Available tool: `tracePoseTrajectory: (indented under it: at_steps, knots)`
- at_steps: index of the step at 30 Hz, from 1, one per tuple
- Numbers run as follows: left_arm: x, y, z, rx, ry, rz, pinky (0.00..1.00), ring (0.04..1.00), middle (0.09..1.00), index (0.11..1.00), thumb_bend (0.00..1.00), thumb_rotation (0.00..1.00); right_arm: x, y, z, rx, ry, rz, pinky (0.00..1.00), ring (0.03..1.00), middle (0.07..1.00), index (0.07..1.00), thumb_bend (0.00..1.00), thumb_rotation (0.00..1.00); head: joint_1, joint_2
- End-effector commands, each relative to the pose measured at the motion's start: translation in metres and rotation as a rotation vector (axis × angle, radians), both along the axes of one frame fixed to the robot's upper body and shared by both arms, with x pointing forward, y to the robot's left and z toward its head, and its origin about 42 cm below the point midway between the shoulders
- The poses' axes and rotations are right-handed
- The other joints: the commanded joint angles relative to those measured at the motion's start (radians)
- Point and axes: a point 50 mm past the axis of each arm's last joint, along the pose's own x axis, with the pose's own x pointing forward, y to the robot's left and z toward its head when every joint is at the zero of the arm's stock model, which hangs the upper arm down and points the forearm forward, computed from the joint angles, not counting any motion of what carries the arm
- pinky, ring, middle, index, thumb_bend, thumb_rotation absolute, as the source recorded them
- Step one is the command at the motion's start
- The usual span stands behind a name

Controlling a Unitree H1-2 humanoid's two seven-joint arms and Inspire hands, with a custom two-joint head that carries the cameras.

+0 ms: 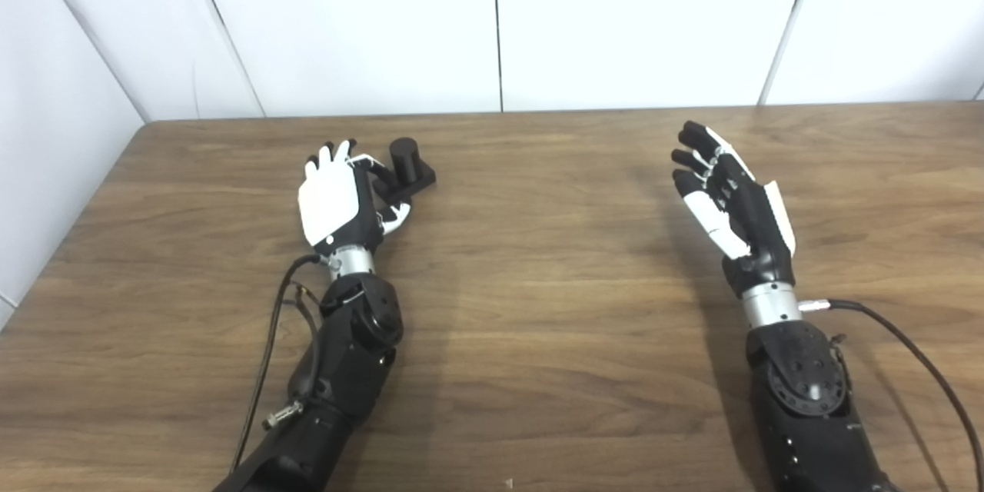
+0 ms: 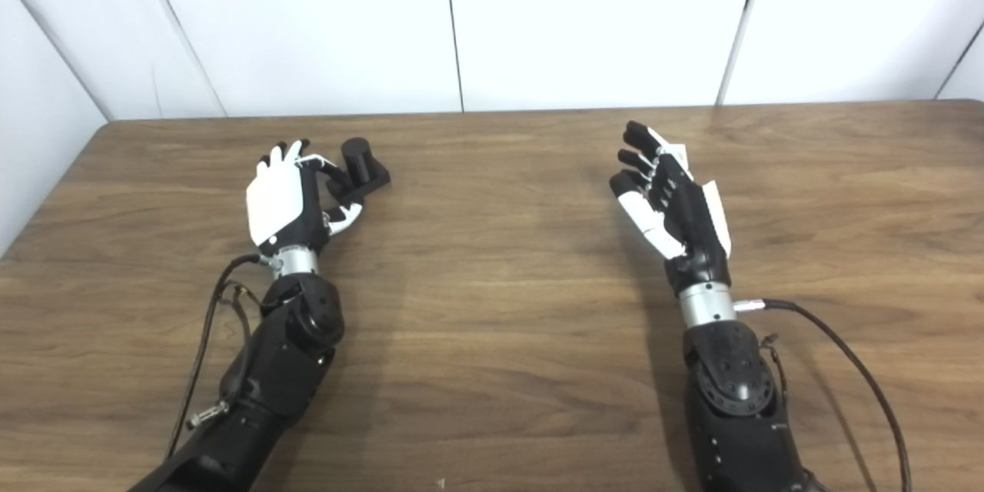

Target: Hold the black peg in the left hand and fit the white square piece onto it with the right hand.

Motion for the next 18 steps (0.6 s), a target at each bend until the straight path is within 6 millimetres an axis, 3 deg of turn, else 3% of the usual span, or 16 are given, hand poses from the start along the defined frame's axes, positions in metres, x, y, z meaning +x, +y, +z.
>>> tracePoseTrajectory:
  at_steps: [1,18]
  knots:
    - [-0.0059,0.0049,-0.0076,0.027,0.017,0.013,1.0,0.997,0.949,0.651,0.81,0.32,-0.0211,-0.0121,-0.0345,-0.009,0.112,-0.024,0.79,0.835,0.875,0.865,0.62,0.62,0.001,0.0]
    - [-0.0035,0.0059,-0.0062,0.034,0.013,0.011,1.0,0.994,0.948,0.648,0.82,0.32,-0.0187,-0.0134,-0.0337,-0.009,0.111,-0.024,0.79,0.837,0.876,0.862,0.62,0.62,0.001,-0.001]
